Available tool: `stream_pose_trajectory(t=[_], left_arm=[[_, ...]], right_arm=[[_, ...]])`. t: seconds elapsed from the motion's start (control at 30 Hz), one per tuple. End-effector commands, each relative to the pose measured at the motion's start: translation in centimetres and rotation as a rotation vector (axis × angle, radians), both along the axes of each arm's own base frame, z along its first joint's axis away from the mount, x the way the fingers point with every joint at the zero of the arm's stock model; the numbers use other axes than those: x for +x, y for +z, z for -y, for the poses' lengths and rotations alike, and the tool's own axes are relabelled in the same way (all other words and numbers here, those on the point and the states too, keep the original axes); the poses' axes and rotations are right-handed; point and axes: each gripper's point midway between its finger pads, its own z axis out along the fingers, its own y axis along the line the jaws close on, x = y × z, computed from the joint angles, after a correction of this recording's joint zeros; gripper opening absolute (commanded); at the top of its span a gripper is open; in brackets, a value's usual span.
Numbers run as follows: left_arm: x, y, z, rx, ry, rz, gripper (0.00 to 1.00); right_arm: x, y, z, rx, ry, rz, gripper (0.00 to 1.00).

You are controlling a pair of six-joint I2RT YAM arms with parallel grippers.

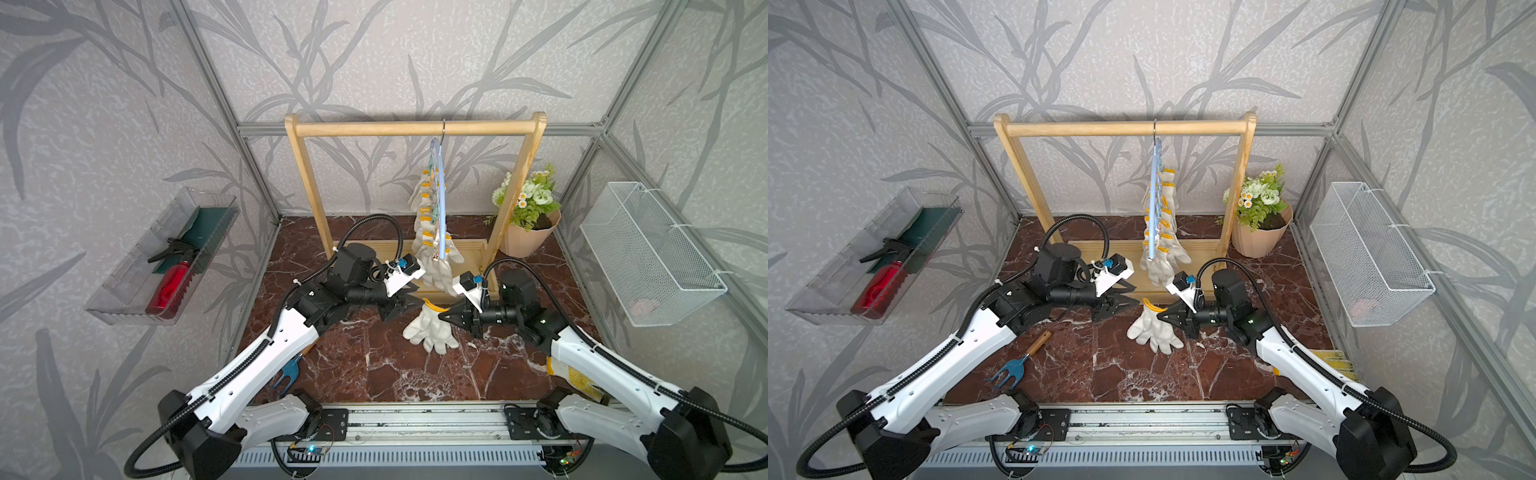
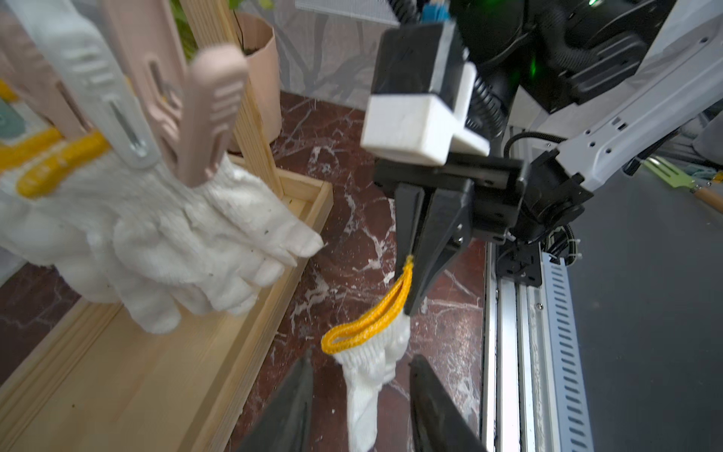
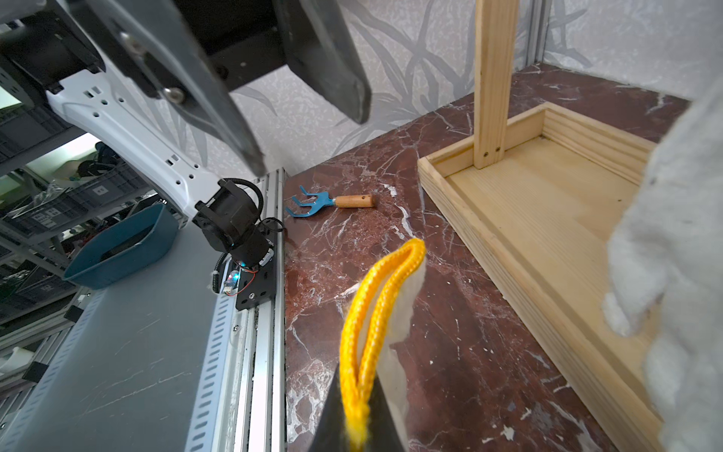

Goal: Clip the gloves onto a hanger to dry
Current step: Pick up the glove from the center of the board, then open the clamp at the hanger.

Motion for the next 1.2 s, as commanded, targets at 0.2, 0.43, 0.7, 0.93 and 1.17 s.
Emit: stream_pose_trajectory(t=[0.2,0.43,0.7,0.93,1.17], left_arm=[[2.5,3.2,2.6,-0.105,-0.083,0.169,0.41],[4.8,4.1,2.3,-0.164,-0.070,0.218,0.41],[5.9,4.5,3.0,-0.185,-0.127,0.215,0.42],[5.2,5.8,3.9,-0.249,-0.212,0.231,0.42],[5.0,7.4,4.5,-0.319,-0.261,0.245,0.43]], right_arm=[[0.5,2.1,0.7,-0.006,-0.050,0.078,0.00],[0.7,2.4,0.7,-0.012,-0.055,0.077,0.00],[0.9,2.7,0.4,-0.005,-0.048,0.072,0.00],[1.0,2.5,0.3,-0.007,-0.047,0.064,0.00],[1.0,2.3,0.3,-0.006,-0.051,0.060,0.00]])
